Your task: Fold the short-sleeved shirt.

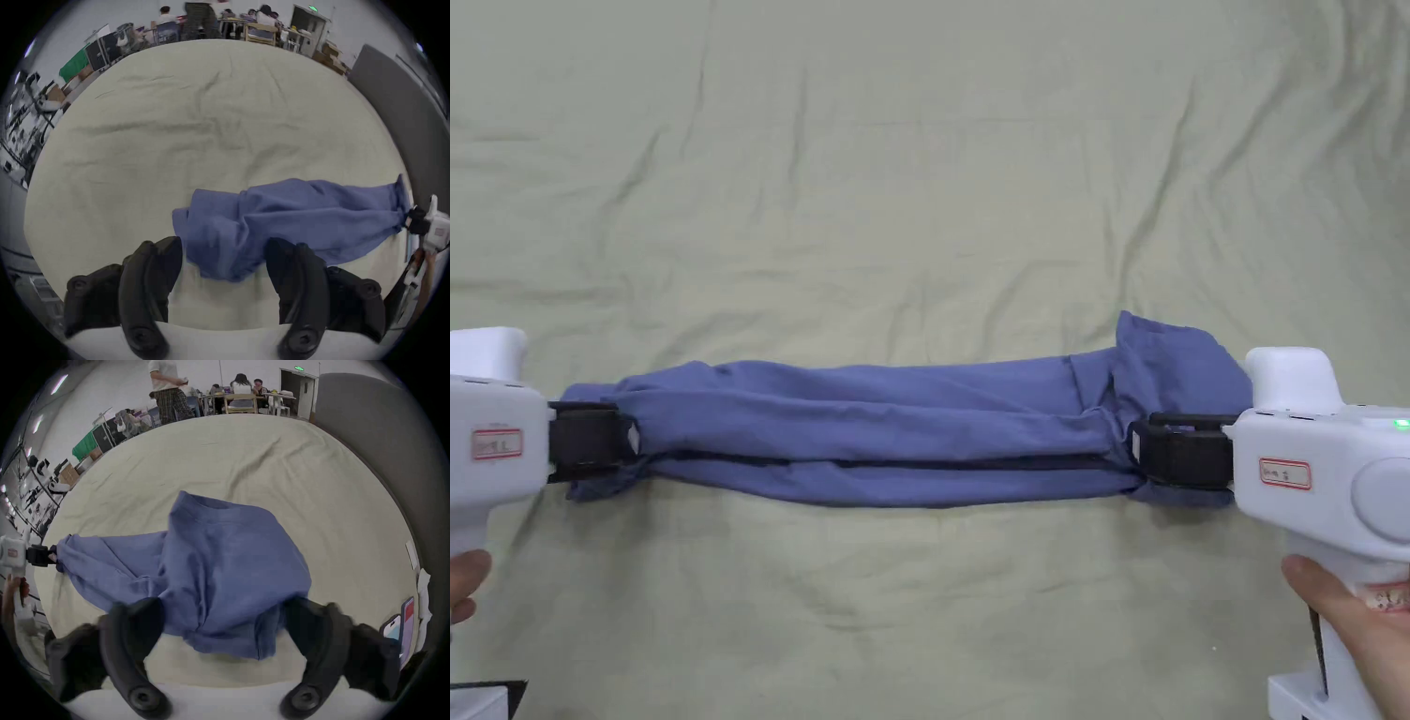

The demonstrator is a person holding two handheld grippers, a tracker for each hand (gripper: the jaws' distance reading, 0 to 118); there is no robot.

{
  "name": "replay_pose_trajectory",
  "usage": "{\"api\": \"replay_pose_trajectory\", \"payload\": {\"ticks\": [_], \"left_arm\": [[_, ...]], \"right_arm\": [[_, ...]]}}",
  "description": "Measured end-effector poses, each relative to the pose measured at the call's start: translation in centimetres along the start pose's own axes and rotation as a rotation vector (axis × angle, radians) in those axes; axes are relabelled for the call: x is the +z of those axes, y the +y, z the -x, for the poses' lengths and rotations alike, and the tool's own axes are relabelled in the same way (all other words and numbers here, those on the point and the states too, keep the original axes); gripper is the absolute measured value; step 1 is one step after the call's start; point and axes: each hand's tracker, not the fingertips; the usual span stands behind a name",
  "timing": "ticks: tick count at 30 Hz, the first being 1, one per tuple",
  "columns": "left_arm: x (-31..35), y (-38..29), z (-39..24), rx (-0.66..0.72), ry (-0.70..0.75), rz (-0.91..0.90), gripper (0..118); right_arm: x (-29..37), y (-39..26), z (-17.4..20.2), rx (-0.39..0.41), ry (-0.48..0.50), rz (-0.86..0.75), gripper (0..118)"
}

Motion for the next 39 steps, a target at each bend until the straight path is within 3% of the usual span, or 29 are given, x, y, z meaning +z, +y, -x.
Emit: {"api": "replay_pose_trajectory", "payload": {"ticks": [3, 8, 9, 10, 11, 12, 14, 16, 20, 21, 22, 23, 24, 26, 30, 33, 35, 36, 38, 39], "left_arm": [[5.8, -1.1, -0.8, 0.003, 0.022, -0.151, 79], [16.1, -4.1, -4.2, -0.024, -0.044, -0.488, 80], [17.8, -4.9, -4.9, -0.040, -0.063, -0.548, 80], [19.3, -5.8, -5.7, -0.070, -0.067, -0.621, 77], [20.3, -6.2, -6.6, -0.108, -0.003, -0.646, 58], [21.0, -6.2, -7.5, -0.158, 0.062, -0.662, 2], [21.4, -5.8, -8.1, -0.209, 0.160, -0.624, 0], [21.0, -5.0, -7.9, -0.230, 0.113, -0.550, 0], [18.4, -3.6, -6.3, -0.176, 0.094, -0.483, 0], [16.8, -3.3, -5.2, -0.141, 0.046, -0.437, 26], [15.1, -2.7, -4.2, -0.101, -0.007, -0.393, 70], [13.0, -2.1, -3.2, -0.050, -0.062, -0.331, 100], [10.6, -1.7, -2.3, -0.006, -0.097, -0.266, 103], [5.7, -1.1, -0.5, 0.083, -0.158, -0.187, 103], [-2.6, -0.3, 1.7, 0.085, -0.040, -0.053, 103], [-6.5, -0.3, 2.1, 0.101, -0.109, -0.017, 103], [-5.8, -0.9, 0.8, -0.035, -0.057, -0.086, 102], [-5.0, -0.9, 0.2, -0.087, -0.035, -0.100, 92], [-4.0, -1.0, 0.4, -0.070, -0.059, -0.095, 60], [-3.3, -0.9, 0.6, -0.069, -0.063, -0.099, 30]], "right_arm": [[5.0, 0.2, 0.4, -0.031, 0.045, -0.128, 110], [13.9, 0.0, 3.7, 0.068, 0.015, -0.393, 110], [15.3, -0.4, 4.3, 0.095, 0.001, -0.449, 106], [16.3, -0.9, 5.0, 0.118, -0.025, -0.488, 87], [16.9, -1.1, 5.6, 0.140, -0.058, -0.504, 43], [16.7, -1.1, 5.7, 0.141, -0.085, -0.504, 2], [17.2, -1.9, 5.6, 0.131, -0.046, -0.514, 2], [16.3, -1.2, 5.3, 0.092, 0.028, -0.476, 2], [15.9, -1.5, 5.7, 0.103, 0.050, -0.455, 2], [15.7, -1.6, 5.7, 0.105, 0.054, -0.449, 2], [15.5, -1.6, 5.8, 0.112, 0.063, -0.434, 2], [15.2, -1.6, 5.9, 0.120, 0.068, -0.414, 2], [14.8, -1.8, 6.0, 0.133, 0.073, -0.404, 2], [14.1, -1.9, 6.2, 0.150, 0.070, -0.372, 2], [12.4, -2.1, 6.4, 0.161, 0.071, -0.307, 2], [10.9, -2.0, 6.5, 0.173, 0.047, -0.260, 2], [10.0, -2.0, 6.6, 0.183, 0.030, -0.226, 2], [9.6, -2.0, 6.7, 0.189, 0.028, -0.213, 2], [8.6, -2.3, 7.0, 0.197, 0.027, -0.189, 2], [8.2, -2.4, 7.1, 0.200, 0.035, -0.173, 2]]}}
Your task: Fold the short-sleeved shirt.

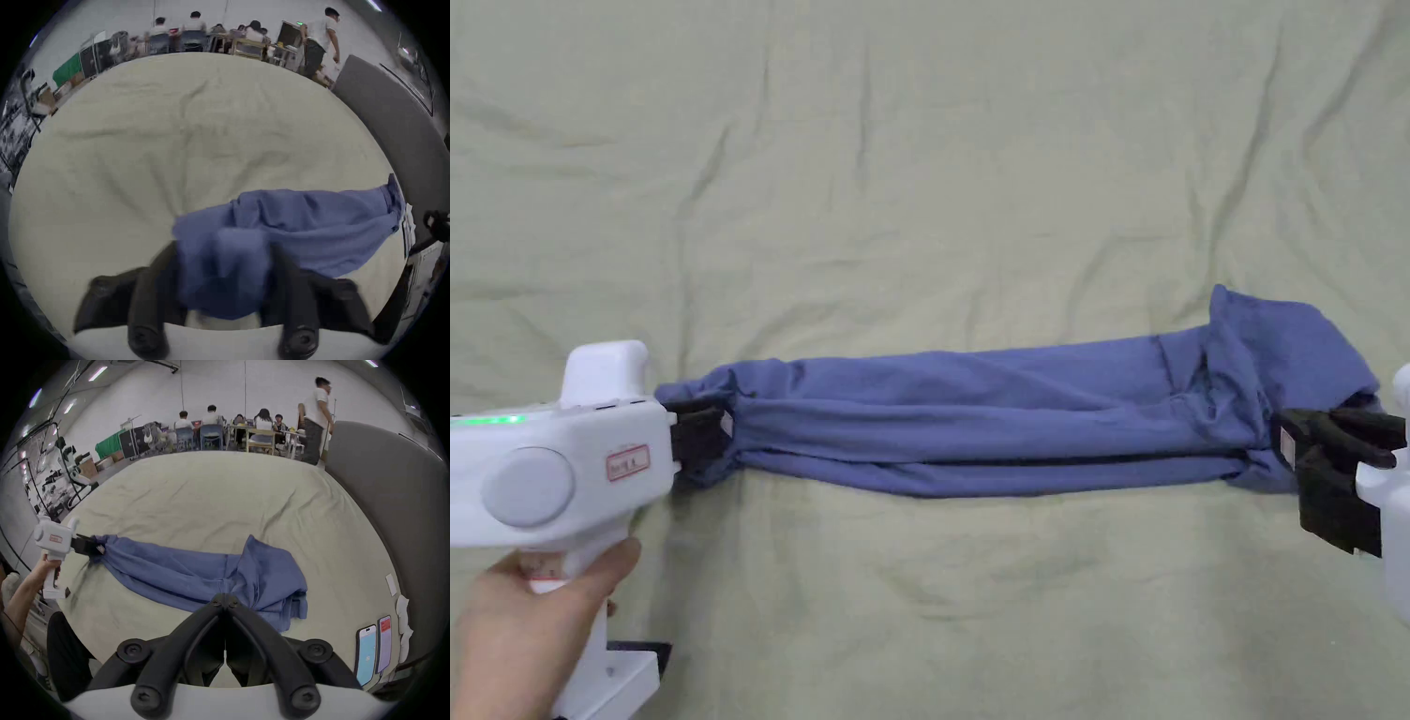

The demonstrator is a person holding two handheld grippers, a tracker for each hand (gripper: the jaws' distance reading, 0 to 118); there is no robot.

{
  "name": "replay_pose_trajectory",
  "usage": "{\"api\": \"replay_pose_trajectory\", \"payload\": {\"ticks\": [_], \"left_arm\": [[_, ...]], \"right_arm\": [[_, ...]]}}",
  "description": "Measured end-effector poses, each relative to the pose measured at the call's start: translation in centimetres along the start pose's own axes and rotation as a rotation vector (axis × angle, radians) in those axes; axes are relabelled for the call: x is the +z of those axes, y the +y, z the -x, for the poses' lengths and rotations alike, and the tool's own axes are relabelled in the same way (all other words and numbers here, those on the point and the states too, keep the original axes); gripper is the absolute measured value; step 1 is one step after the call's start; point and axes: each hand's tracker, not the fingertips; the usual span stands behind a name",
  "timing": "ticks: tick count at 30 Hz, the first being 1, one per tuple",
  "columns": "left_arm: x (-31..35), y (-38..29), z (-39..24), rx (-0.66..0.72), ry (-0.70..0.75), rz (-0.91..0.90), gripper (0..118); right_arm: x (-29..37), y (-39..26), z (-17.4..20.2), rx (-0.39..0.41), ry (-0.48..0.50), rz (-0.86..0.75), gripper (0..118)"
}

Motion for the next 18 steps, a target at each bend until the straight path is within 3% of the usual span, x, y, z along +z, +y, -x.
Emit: {"api": "replay_pose_trajectory", "payload": {"ticks": [1, 2, 4, 5, 9, 13, 15, 18], "left_arm": [[0.2, 0.3, 0.5, 0.070, -0.145, -0.011, 14], [0.9, 0.6, 0.4, 0.109, -0.121, 0.004, 14], [2.1, 0.9, -0.6, -0.006, -0.032, -0.020, 14], [2.5, 0.8, -0.4, -0.013, -0.060, -0.017, 14], [4.6, -0.1, 3.0, 0.100, -0.079, 0.009, 14], [8.1, -0.4, 4.9, 0.091, 0.224, 0.021, 14], [9.5, 0.4, 4.5, 0.129, 0.264, 0.033, 14], [10.0, 2.0, 0.3, -0.007, 0.313, 0.043, 14]], "right_arm": [[-0.4, -0.2, 0.1, 0.002, 0.013, 0.016, 2], [-0.6, -0.3, 0.3, 0.004, 0.019, 0.028, 2], [-0.7, -0.7, 0.7, 0.008, 0.026, 0.037, 2], [-0.7, -0.9, 0.6, 0.004, 0.039, 0.037, 2], [-0.4, -1.3, 0.0, -0.020, 0.063, 0.031, 2], [0.2, -1.3, -1.2, -0.044, 0.057, 0.008, 2], [0.4, -1.2, -1.8, -0.053, 0.058, -0.003, 2], [0.7, -1.0, -2.5, -0.073, 0.049, -0.029, 2]]}}
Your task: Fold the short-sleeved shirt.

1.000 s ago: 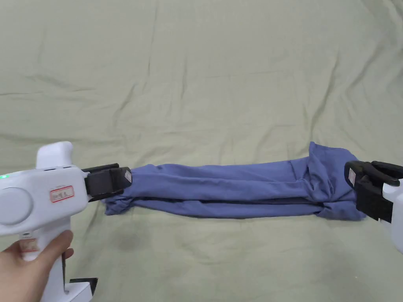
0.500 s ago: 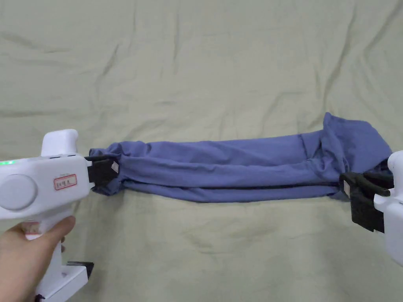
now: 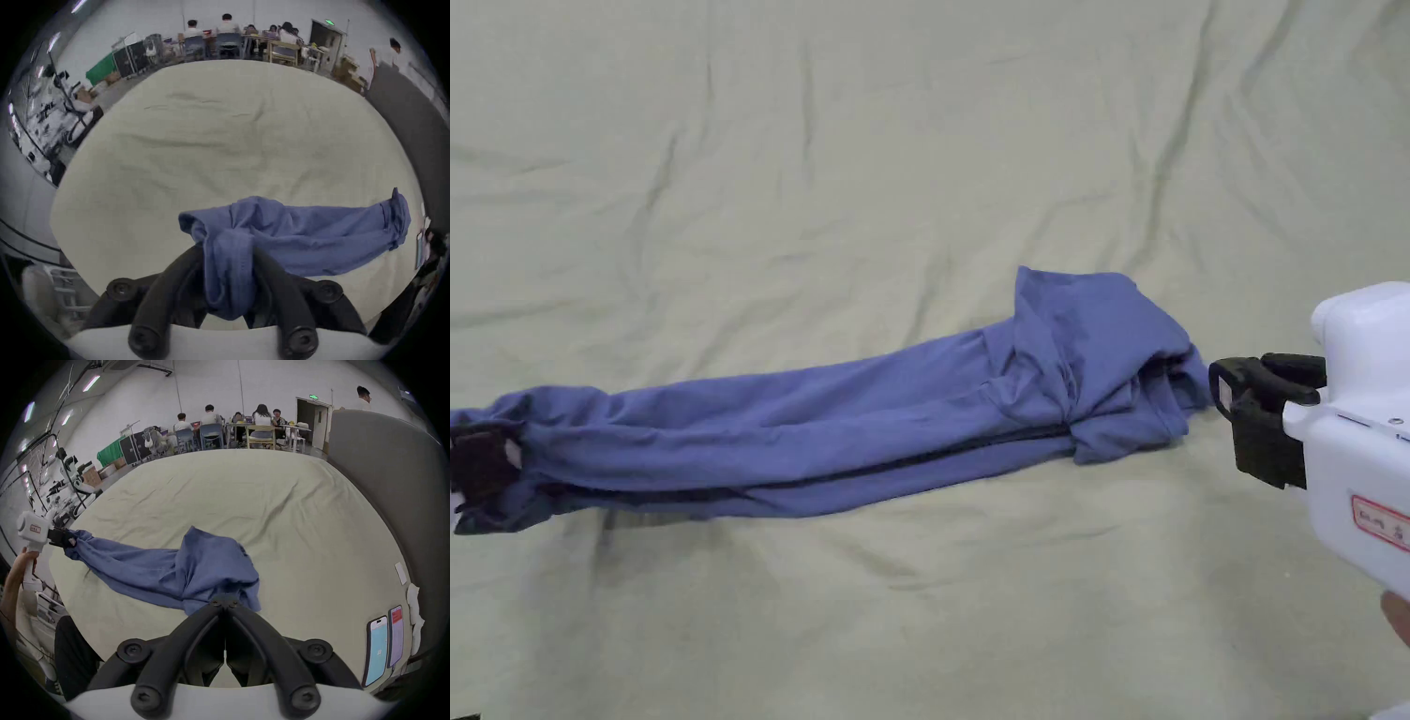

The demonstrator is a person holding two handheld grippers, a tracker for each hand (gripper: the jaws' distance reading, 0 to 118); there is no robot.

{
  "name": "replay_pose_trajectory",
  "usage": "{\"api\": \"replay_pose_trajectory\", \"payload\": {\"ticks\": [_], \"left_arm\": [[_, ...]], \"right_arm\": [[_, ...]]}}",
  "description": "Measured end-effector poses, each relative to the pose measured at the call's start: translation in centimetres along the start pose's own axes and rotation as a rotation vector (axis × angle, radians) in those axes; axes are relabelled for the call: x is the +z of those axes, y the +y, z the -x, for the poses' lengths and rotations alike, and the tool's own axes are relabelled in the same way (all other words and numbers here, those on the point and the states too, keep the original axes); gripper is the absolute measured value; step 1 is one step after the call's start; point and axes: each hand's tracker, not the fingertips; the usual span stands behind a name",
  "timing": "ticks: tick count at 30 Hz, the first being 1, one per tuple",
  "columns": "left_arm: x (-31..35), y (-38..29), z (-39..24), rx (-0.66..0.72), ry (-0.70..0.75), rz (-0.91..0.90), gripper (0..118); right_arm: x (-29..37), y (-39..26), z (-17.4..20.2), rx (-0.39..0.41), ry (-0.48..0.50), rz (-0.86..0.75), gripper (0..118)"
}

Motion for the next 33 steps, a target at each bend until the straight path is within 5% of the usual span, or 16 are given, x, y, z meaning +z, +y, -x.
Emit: {"api": "replay_pose_trajectory", "payload": {"ticks": [2, 9, 14, 16, 18, 19, 26, 27, 28, 29, 31, 33], "left_arm": [[0.7, 1.0, -4.0, -0.107, 0.010, -0.005, 13], [-0.9, 2.3, -19.2, -0.268, -0.335, 0.011, 13], [-5.4, 2.1, -23.5, -0.186, -0.437, 0.132, 14], [-7.1, 2.0, -22.5, -0.062, -0.511, 0.183, 30], [-7.6, 1.9, -20.7, 0.100, -0.681, 0.185, 73], [-7.0, 1.9, -19.9, 0.150, -0.725, 0.183, 78], [2.8, 1.5, -12.6, 0.067, -0.475, -0.089, 78], [3.0, 1.1, -11.9, 0.086, -0.417, -0.101, 64], [2.8, 1.0, -11.7, 0.087, -0.417, -0.127, 23], [2.0, 1.1, -11.9, 0.068, -0.440, -0.113, 0], [-0.6, 1.2, -13.4, 0.094, -0.484, -0.040, 0], [-2.6, 1.4, -16.3, -0.020, -0.508, 0.046, 0]], "right_arm": [[0.3, 0.1, -0.6, -0.021, 0.001, -0.018, 2], [1.5, 0.6, -2.7, -0.052, -0.035, -0.054, 2], [1.9, 0.3, -3.9, -0.078, -0.056, -0.059, 2], [1.5, 0.4, -4.0, -0.084, -0.055, -0.053, 2], [0.5, 0.7, -3.8, -0.084, -0.045, -0.038, 2], [-0.1, 0.9, -3.5, -0.079, -0.040, -0.031, 2], [-2.5, 1.9, -1.5, -0.038, 0.005, -0.002, 2], [-2.9, 1.9, -1.2, -0.032, 0.012, 0.004, 2], [-3.2, 1.9, -0.9, -0.026, 0.018, 0.010, 2], [-3.6, 1.9, -0.6, -0.020, 0.022, 0.017, 2], [-4.3, 1.9, 0.0, -0.008, 0.021, 0.033, 2], [-4.8, 1.8, 0.4, -0.001, 0.016, 0.044, 2]]}}
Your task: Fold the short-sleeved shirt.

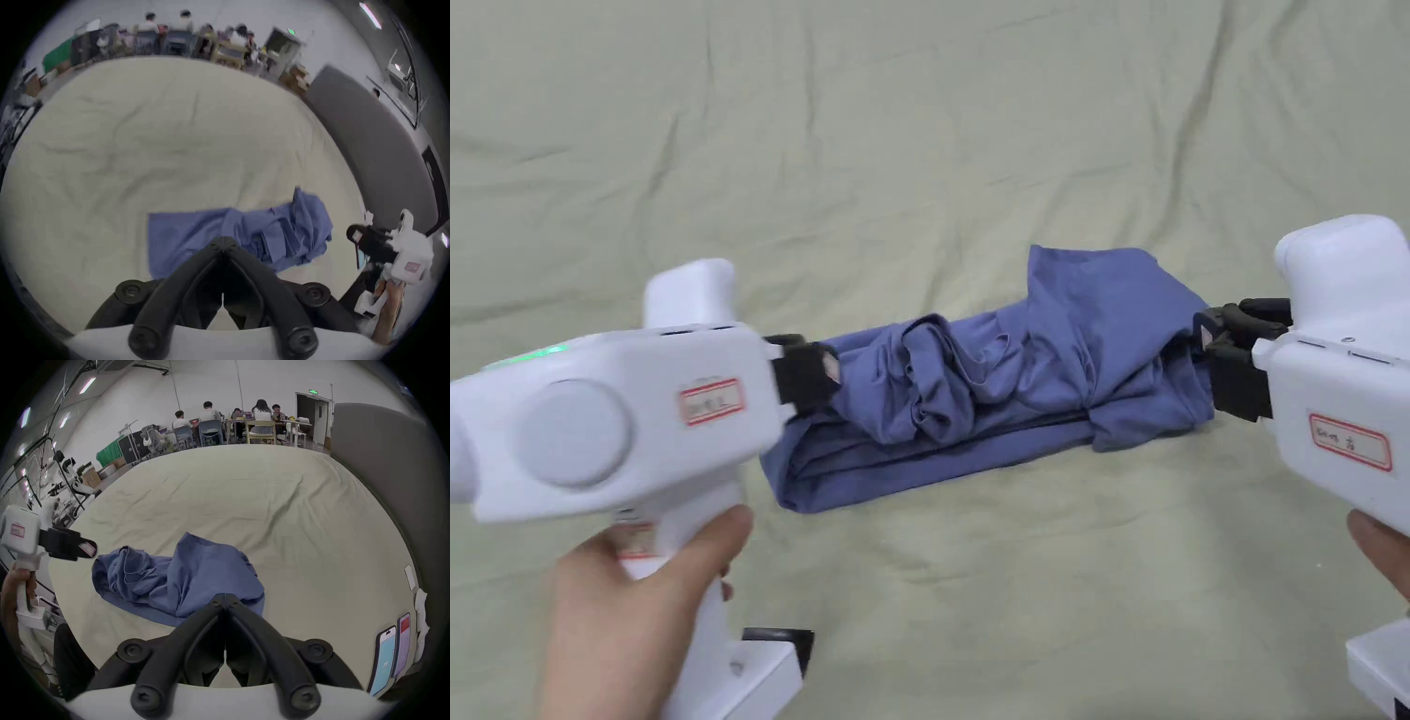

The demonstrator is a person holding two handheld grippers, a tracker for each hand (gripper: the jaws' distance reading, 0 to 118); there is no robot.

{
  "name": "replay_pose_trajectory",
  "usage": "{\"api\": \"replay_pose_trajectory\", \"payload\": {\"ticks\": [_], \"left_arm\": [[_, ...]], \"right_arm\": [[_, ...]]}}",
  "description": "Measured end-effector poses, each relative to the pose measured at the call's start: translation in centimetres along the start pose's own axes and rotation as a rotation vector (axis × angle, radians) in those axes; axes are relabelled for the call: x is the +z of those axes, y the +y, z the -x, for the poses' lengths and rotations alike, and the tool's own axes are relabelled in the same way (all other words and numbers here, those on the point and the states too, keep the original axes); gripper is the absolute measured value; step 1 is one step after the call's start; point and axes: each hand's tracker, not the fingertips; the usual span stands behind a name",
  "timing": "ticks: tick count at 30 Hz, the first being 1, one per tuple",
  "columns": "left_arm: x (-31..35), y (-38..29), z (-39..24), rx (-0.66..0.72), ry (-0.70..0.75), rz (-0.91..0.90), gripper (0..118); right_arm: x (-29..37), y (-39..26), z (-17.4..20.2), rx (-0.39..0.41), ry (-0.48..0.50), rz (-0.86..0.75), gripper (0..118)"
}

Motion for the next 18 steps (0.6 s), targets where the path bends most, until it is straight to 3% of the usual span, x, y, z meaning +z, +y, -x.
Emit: {"api": "replay_pose_trajectory", "payload": {"ticks": [4, 8, 10, 14, 18], "left_arm": [[-4.8, 0.5, -3.7, -0.038, -0.037, 0.012, 0], [-9.6, 0.2, -7.5, -0.031, -0.211, 0.107, 0], [-10.9, -0.3, -8.8, -0.063, -0.165, 0.125, 0], [-7.8, 0.3, -7.8, -0.020, -0.192, 0.094, 0], [0.9, 0.6, -5.0, 0.021, -0.249, -0.074, 0]], "right_arm": [[-0.9, -0.2, 0.1, 0.000, 0.000, 0.030, 2], [-1.2, -0.4, -0.2, -0.005, -0.008, 0.047, 2], [-1.0, -0.4, -0.5, -0.011, -0.010, 0.050, 2], [-0.2, -0.1, -0.5, -0.007, -0.014, 0.038, 2], [0.4, 0.2, -0.2, -0.004, -0.009, 0.025, 2]]}}
